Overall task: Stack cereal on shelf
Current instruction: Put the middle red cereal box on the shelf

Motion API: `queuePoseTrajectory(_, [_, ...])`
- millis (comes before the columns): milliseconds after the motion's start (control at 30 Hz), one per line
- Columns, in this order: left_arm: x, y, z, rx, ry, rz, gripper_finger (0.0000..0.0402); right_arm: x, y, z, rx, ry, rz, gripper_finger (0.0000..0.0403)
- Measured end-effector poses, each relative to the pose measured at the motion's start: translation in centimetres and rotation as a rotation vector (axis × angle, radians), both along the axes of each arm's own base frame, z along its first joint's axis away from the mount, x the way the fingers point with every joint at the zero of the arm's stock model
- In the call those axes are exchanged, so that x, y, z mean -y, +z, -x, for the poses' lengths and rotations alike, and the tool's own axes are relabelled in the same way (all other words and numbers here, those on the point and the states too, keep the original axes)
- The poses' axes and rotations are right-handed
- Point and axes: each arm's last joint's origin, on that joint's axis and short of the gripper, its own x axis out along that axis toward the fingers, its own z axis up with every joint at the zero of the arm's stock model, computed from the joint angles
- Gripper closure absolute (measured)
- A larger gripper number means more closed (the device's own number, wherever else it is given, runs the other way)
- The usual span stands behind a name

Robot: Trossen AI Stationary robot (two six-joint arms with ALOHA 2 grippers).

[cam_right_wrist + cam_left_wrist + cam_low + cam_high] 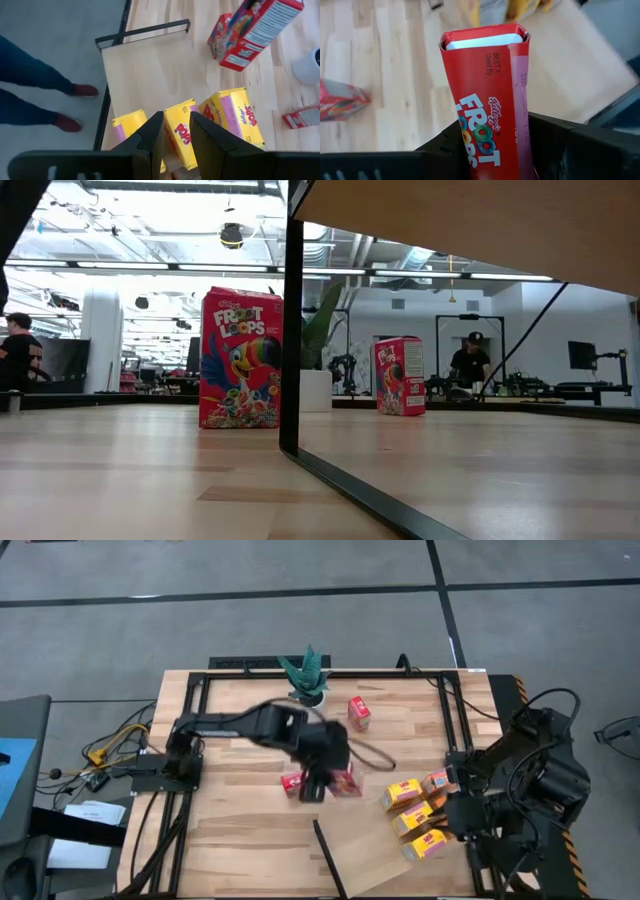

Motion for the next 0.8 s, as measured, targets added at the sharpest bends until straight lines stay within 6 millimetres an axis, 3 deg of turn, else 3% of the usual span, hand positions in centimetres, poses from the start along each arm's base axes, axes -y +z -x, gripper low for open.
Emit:
queuePoseTrajectory(200, [4.9,-0.2,0.4,0.048,0.030,0.016,0.0257,-0.2,0.0,0.3,0.002,0.038,0.021,0.0284])
queuePoseTrajectory(333, [7.1,-0.1,1.0,0.069,0.030,0.031,0.0257,0.0,0.0,0.0,0.001,0.009,0.007,0.0284])
queuePoseTrajectory(533, [9.1,-0.1,1.8,0.083,0.052,0.010,0.0257,0.7,0.0,-1.0,-0.002,-0.089,-0.034,0.0285])
queuePoseTrajectory(800, [10.3,-2.1,0.5,0.050,0.126,0.053,0.0257,1.4,0.1,-2.2,0.016,-0.176,-0.090,0.0285])
